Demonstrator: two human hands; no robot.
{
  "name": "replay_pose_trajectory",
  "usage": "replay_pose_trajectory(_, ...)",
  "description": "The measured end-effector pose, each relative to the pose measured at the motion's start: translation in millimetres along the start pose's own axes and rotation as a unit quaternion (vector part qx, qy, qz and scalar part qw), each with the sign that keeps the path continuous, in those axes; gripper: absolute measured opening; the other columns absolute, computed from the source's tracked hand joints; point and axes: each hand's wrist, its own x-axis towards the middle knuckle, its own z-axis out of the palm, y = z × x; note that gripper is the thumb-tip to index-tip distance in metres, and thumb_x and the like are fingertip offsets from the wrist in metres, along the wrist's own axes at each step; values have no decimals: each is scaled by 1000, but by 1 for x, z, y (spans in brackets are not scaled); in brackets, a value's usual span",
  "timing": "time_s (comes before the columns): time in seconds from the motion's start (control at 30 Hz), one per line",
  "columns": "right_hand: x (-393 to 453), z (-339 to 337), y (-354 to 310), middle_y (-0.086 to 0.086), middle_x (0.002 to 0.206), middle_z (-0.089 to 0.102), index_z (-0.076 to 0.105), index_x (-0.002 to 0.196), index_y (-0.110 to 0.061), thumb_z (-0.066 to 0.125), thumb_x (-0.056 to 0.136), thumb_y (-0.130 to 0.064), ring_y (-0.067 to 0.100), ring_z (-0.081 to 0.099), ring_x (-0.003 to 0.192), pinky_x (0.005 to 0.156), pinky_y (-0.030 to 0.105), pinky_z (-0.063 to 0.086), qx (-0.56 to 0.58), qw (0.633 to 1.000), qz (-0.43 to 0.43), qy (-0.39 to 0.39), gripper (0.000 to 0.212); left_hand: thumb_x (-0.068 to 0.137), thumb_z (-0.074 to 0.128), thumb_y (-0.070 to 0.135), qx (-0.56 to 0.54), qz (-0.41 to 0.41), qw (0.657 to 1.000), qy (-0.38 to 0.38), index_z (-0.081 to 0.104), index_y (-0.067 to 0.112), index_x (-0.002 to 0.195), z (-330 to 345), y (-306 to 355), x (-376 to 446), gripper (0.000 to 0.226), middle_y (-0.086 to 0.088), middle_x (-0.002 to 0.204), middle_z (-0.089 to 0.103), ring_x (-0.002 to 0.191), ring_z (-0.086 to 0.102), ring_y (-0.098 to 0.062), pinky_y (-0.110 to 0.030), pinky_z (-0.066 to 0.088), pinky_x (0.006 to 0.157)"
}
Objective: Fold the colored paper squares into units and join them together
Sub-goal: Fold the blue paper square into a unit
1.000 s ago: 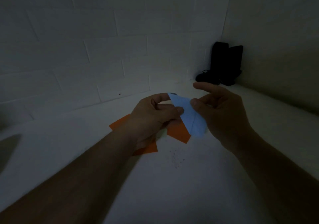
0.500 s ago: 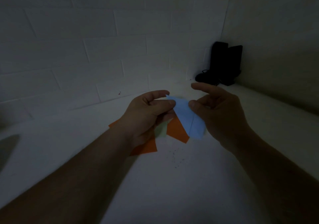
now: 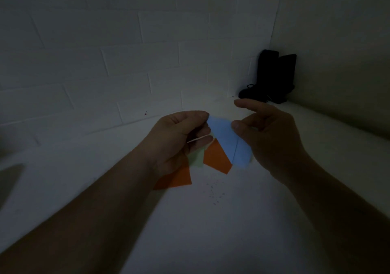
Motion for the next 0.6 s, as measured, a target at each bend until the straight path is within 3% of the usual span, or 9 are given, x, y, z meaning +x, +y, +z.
replay_pose_trajectory(0.13,-1,1,0,0,73,70,61,108,-48,75,87,-14,9,66,72,63,12,52,20,1000,0,11,42,100,63,15,9,4,1000,-10,71,-5,112,-1,0,0,25,-16,98,69,87,66,-20,-32,63,83)
replay_pose_trajectory(0.2,-1,1,0,-1,71,70,64,112,-42,75,88,-14,4,66,70,59,10,50,28,1000,8,12,38,101,62,19,1,2,1000,-17,70,-1,115,1,-2,-1,25,-17,106,73,96,69,-23,-35,63,87)
replay_pose_trajectory(0.3,0,3,4,-5,73,70,66,114,-38,75,89,-18,1,67,73,57,13,51,22,999,22,25,34,99,61,26,9,-14,997,-75,67,2,116,7,-7,-7,30,-18,115,75,99,73,-24,-35,63,88)
replay_pose_trajectory(0.4,-1,5,6,-8,75,69,70,109,-35,74,90,-18,1,66,72,59,18,51,40,998,31,44,26,101,61,13,59,-9,989,-138,67,-3,114,14,-16,-12,21,-23,110,75,92,75,-25,-31,62,78)
replay_pose_trajectory(0.5,1,5,7,-13,76,68,71,106,-28,69,93,-17,-4,66,70,54,13,49,86,994,51,42,18,99,64,8,89,41,991,-90,61,14,124,15,-20,-10,26,-20,102,77,93,76,-32,-38,64,78)
replay_pose_trajectory(0.6,3,6,9,-13,81,71,69,108,-32,67,94,-20,0,70,81,61,21,58,93,993,69,17,19,99,66,12,144,102,984,-30,51,24,122,11,-20,-6,30,-24,94,75,95,74,-41,-52,62,87)
